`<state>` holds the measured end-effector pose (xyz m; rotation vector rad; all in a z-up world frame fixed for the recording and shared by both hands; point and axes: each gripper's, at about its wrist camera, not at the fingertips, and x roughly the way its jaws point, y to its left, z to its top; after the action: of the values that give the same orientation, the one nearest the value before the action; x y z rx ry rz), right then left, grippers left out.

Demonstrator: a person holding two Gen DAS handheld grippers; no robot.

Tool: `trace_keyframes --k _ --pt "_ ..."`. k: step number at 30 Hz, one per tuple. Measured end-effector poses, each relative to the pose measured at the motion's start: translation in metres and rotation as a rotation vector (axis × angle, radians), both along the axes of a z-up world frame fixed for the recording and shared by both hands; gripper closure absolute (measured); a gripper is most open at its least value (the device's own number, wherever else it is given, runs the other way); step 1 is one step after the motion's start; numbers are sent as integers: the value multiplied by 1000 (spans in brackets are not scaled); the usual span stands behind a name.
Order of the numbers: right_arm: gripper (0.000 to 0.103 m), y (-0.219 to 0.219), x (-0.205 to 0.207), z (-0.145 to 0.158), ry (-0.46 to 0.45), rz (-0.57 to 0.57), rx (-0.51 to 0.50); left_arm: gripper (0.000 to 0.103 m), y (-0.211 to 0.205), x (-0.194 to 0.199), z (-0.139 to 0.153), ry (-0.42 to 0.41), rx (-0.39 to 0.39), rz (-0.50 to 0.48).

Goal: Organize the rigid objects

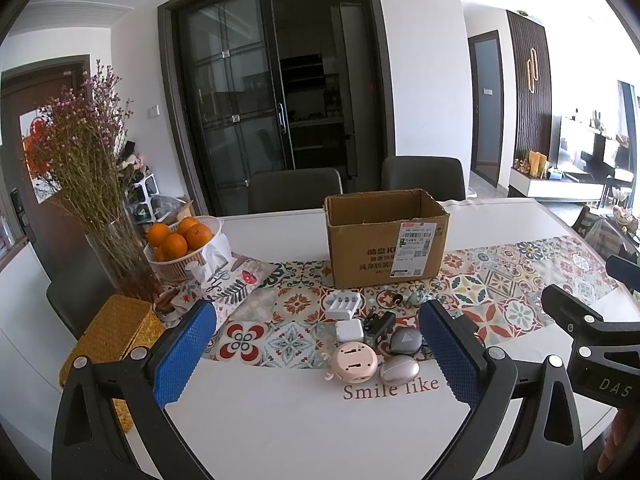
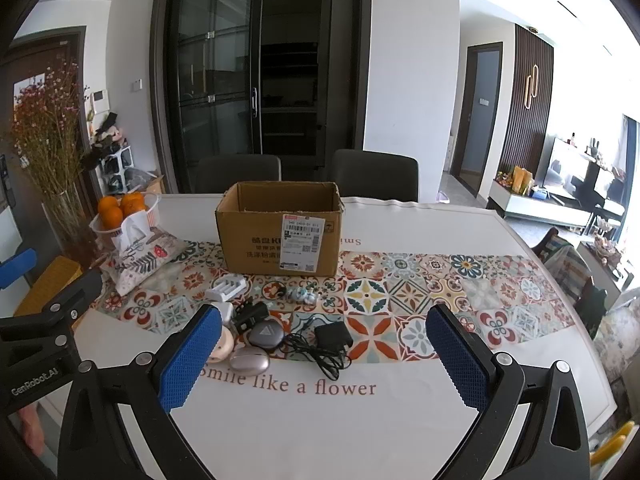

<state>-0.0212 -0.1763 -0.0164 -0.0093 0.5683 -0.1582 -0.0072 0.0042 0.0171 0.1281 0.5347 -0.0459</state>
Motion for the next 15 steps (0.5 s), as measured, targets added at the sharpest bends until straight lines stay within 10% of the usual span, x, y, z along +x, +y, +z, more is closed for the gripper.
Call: trace_keyframes --k 15 --pt "1 -2 -1 -1 -5 10 2 0 -2 -1 2 -9 2 6"
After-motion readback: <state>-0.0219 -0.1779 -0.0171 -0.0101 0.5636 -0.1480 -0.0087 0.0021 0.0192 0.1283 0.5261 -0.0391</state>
